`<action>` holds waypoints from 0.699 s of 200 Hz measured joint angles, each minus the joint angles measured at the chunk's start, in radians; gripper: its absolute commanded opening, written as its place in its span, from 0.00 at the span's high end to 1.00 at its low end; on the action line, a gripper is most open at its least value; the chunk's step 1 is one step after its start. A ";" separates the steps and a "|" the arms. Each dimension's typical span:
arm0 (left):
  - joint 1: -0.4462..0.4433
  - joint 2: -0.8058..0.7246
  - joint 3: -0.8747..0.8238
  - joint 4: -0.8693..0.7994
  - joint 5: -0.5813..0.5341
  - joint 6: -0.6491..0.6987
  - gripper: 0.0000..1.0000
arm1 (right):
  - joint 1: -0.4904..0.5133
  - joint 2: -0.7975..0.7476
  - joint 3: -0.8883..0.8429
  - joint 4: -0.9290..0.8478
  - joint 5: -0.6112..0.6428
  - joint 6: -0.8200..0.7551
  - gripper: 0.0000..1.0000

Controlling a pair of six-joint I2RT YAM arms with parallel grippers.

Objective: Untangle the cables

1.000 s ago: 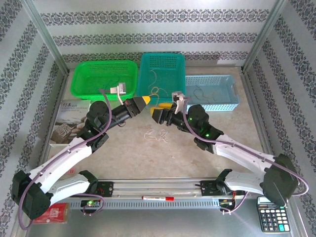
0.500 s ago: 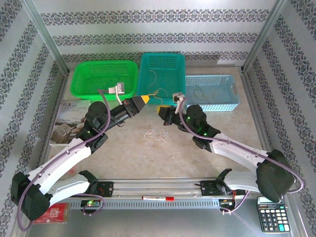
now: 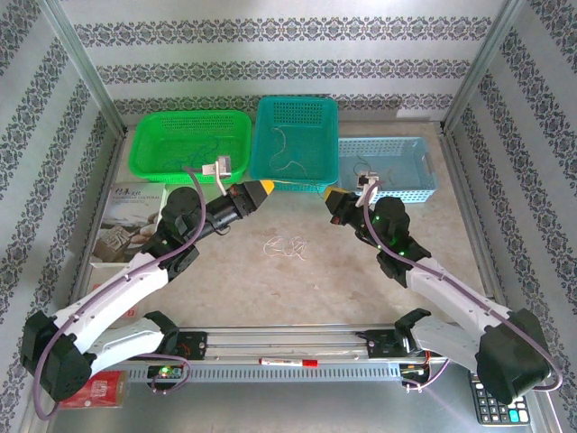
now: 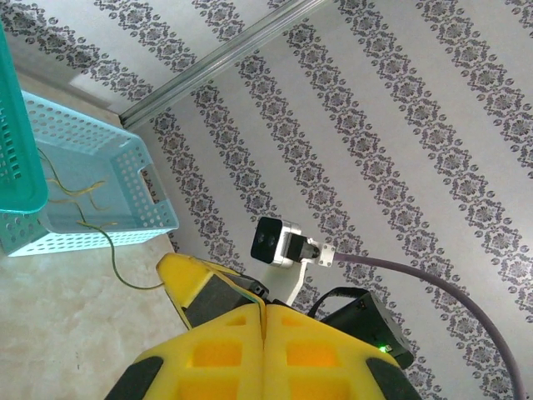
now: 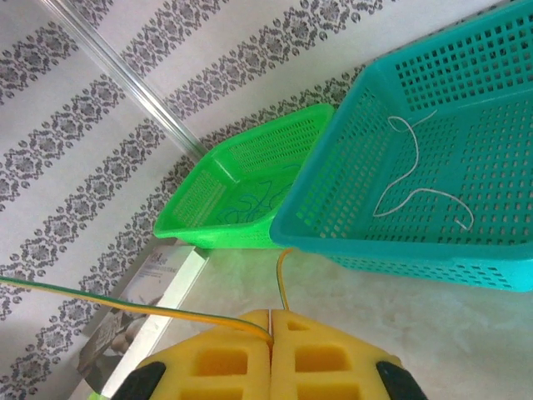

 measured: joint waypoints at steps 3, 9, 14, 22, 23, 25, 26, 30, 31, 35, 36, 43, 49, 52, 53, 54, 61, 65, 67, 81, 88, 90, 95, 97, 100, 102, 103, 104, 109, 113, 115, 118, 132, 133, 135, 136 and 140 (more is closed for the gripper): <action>0.000 0.003 0.000 0.002 0.000 0.000 0.99 | -0.002 0.003 0.003 -0.003 -0.001 -0.001 1.00; 0.000 0.008 0.000 0.005 0.000 0.000 0.90 | -0.006 0.010 0.013 -0.012 -0.002 -0.002 1.00; 0.000 0.013 0.000 0.007 0.000 0.000 0.84 | -0.013 0.020 0.024 -0.021 -0.004 -0.003 1.00; 0.000 0.019 0.000 0.013 0.000 0.001 0.74 | -0.023 0.035 0.043 -0.032 -0.007 -0.006 1.00; 0.000 0.020 -0.001 0.014 0.000 0.002 0.73 | -0.024 0.039 0.047 -0.035 -0.008 -0.006 1.00; 0.000 0.021 -0.002 0.017 0.000 -0.002 0.71 | -0.028 0.042 0.053 -0.039 -0.008 -0.007 1.00; 0.000 0.021 -0.002 0.017 0.000 -0.004 0.70 | -0.029 0.043 0.055 -0.039 -0.008 -0.008 1.00; 0.000 0.023 -0.002 0.020 0.000 0.003 0.65 | -0.037 0.054 0.066 -0.045 -0.008 -0.008 1.00; 0.000 0.023 -0.003 0.021 0.000 0.002 0.64 | -0.039 0.055 0.068 -0.047 -0.008 -0.008 1.00; 0.000 0.023 -0.004 0.025 -0.001 0.005 0.61 | -0.047 0.065 0.079 -0.051 -0.008 -0.009 1.00; 0.000 0.023 -0.004 0.025 0.000 0.007 0.59 | -0.049 0.067 0.081 -0.052 -0.008 -0.009 1.00; 0.000 0.024 -0.006 0.029 0.000 0.012 0.53 | -0.066 0.087 0.103 -0.063 -0.008 -0.012 1.00; 0.000 0.024 -0.006 0.031 0.000 0.016 0.46 | -0.079 0.103 0.120 -0.068 -0.008 -0.014 1.00; 0.000 0.024 -0.007 0.032 -0.001 0.013 0.43 | -0.086 0.112 0.130 -0.072 -0.008 -0.016 1.00; 0.000 0.024 -0.007 0.032 -0.001 0.013 0.42 | -0.088 0.114 0.132 -0.074 -0.008 -0.016 1.00; 0.000 0.024 -0.007 0.032 0.000 0.016 0.41 | -0.089 0.116 0.134 -0.074 -0.008 -0.016 1.00; 0.000 0.024 -0.008 0.032 -0.001 0.023 0.33 | -0.108 0.139 0.156 -0.081 -0.008 -0.020 1.00; 0.000 0.024 -0.009 0.032 -0.001 0.026 0.30 | -0.120 0.153 0.169 -0.085 -0.009 -0.024 1.00; 0.000 0.024 -0.009 0.031 -0.002 0.024 0.28 | -0.126 0.160 0.175 -0.086 -0.008 -0.025 1.00; 0.001 0.024 -0.011 0.026 -0.005 0.040 0.16 | -0.170 0.210 0.213 -0.094 -0.006 -0.031 1.00; 0.001 0.023 -0.011 0.021 -0.009 0.049 0.11 | -0.191 0.232 0.228 -0.099 -0.005 -0.032 1.00; 0.001 0.023 -0.011 0.020 -0.010 0.058 0.10 | -0.200 0.241 0.232 -0.101 -0.004 -0.032 1.00; 0.001 0.023 -0.011 0.014 -0.013 0.060 0.08 | -0.215 0.257 0.242 -0.103 -0.003 -0.032 1.00; 0.001 0.023 -0.011 0.013 -0.014 0.066 0.07 | -0.222 0.266 0.246 -0.105 -0.003 -0.032 1.00; 0.001 0.023 -0.011 0.010 -0.016 0.067 0.06 | -0.234 0.278 0.253 -0.106 -0.003 -0.032 1.00; 0.001 0.023 -0.011 0.007 -0.017 0.071 0.05 | -0.239 0.283 0.255 -0.108 -0.002 -0.032 1.00; 0.001 0.023 -0.011 0.006 -0.018 0.073 0.05 | -0.244 0.288 0.258 -0.108 -0.001 -0.031 1.00; 0.001 0.023 -0.011 0.005 -0.019 0.076 0.05 | -0.246 0.291 0.259 -0.109 -0.001 -0.031 1.00; 0.001 0.023 -0.011 -0.002 -0.024 0.080 0.03 | -0.266 0.312 0.269 -0.112 0.002 -0.031 1.00; 0.001 0.023 -0.011 -0.008 -0.027 0.084 0.02 | -0.278 0.324 0.277 -0.114 0.003 -0.031 1.00; 0.001 0.023 -0.011 -0.012 -0.027 0.089 0.02 | -0.286 0.332 0.280 -0.116 0.004 -0.031 1.00; 0.001 0.023 -0.011 -0.015 -0.030 0.093 0.02 | -0.297 0.345 0.286 -0.116 0.005 -0.031 1.00; 0.001 0.023 -0.013 -0.037 -0.037 0.112 0.00 | -0.346 0.401 0.315 -0.124 0.011 -0.031 1.00; 0.001 0.023 -0.014 -0.039 -0.039 0.114 0.00 | -0.351 0.406 0.319 -0.124 0.012 -0.031 1.00; 0.001 0.023 -0.015 -0.040 -0.039 0.116 0.00 | -0.358 0.415 0.323 -0.126 0.014 -0.031 1.00; 0.001 0.023 -0.016 -0.042 -0.040 0.119 0.00 | -0.360 0.418 0.325 -0.126 0.015 -0.031 1.00; 0.001 0.023 -0.018 -0.046 -0.042 0.122 0.00 | -0.373 0.433 0.334 -0.129 0.016 -0.031 1.00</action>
